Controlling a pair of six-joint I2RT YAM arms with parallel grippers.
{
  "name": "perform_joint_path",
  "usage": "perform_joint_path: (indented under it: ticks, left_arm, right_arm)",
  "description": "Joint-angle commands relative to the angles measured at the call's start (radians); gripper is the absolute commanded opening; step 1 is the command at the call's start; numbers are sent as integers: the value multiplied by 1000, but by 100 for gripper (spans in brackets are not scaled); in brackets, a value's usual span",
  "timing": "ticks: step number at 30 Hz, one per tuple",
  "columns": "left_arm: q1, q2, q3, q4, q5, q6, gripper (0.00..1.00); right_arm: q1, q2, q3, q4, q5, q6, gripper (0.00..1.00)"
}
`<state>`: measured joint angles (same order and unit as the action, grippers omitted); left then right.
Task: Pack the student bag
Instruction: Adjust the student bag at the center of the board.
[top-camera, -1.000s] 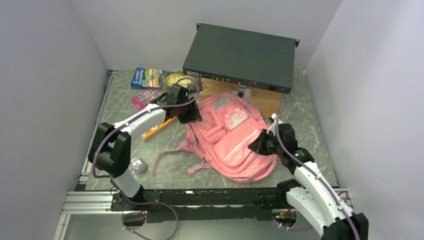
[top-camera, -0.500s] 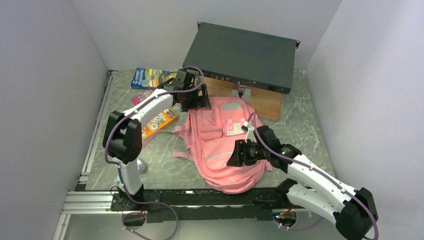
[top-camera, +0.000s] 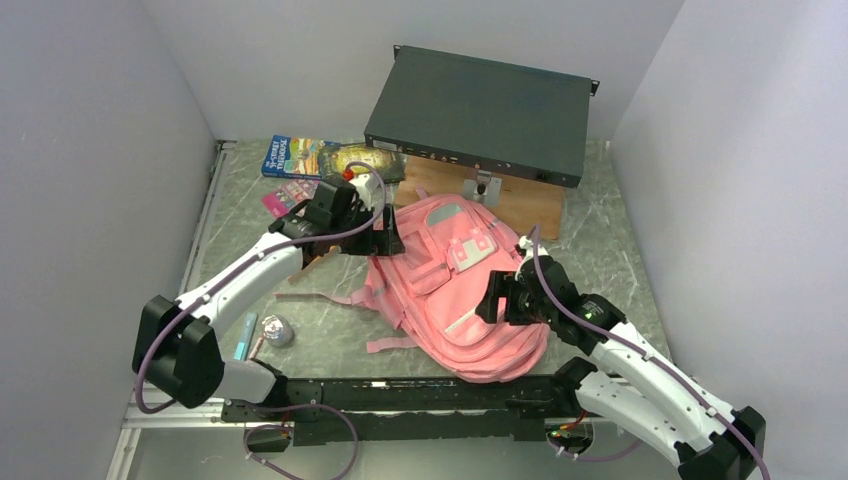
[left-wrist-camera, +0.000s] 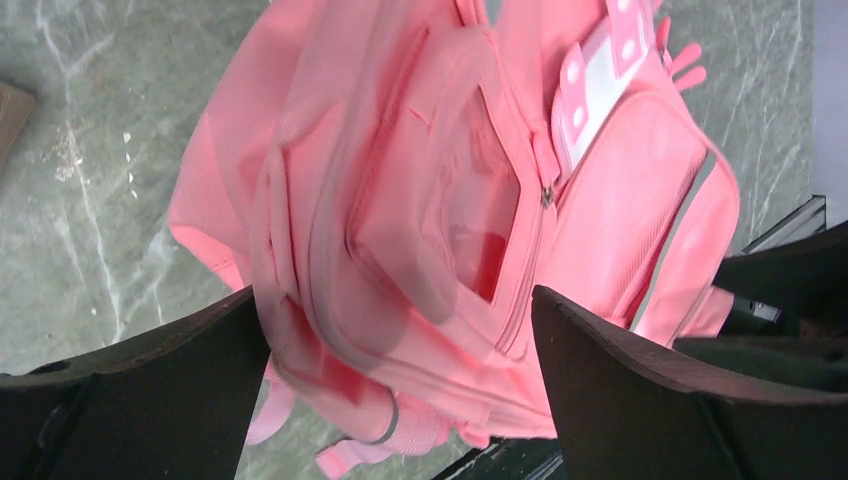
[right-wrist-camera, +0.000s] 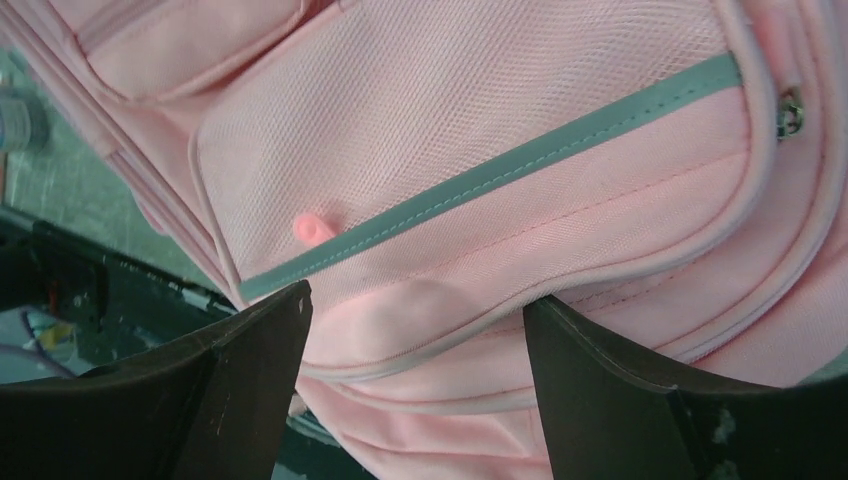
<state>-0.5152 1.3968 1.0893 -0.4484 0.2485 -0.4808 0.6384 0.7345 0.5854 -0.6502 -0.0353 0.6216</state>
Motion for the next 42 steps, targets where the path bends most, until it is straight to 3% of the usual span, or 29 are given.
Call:
perform_joint_path:
  ticks: [1,4,8,12,15,21,23,26,28,33,36,38,42]
  left_arm:
    - [-9,-74,-46,36,-40,4,100]
    - [-9,-132,-110,47,-73,-15,100]
    - [-9,-219,-177,15,-127,-48,100]
    - [-9,-348,-273,-3,-181,-117,100]
    - [-20,-414,-360,38,-124,-213,99]
    - [-150,-434,-532,280,-104,-386,95]
    - [-178,-361,-521,309,-107,-387,95]
    - [-190,-218,-469,339,-81,-363,73]
    - [-200,-153,-435,369,-71,-342,66]
    - [-210,-40,-331,384,-83,-293,56]
    - [-209,22,-260,374,-94,-267,43]
    - [-208,62,-201,354,-92,-245,32]
    - [-202,134,-86,331,-117,-202,29]
  right_arm:
    - [-6,-24,96,57,190,7,80]
    - [-6,-28,100,34,256,20,80]
    - [-9,-17,123,-43,383,71,88]
    - [-15,-19,117,-25,386,68,96]
    - [-33,4,144,-55,441,64,98]
    - [-131,84,148,19,368,7,97]
    - [-188,107,114,77,267,-9,89]
    - [-233,135,78,102,159,-8,66]
    - [-231,133,49,104,125,3,60]
    - [-229,108,-35,95,85,47,60]
    - [-220,91,-71,118,27,80,56]
    - [-172,76,-96,155,-19,125,52]
    - [-28,72,-154,312,-89,219,50]
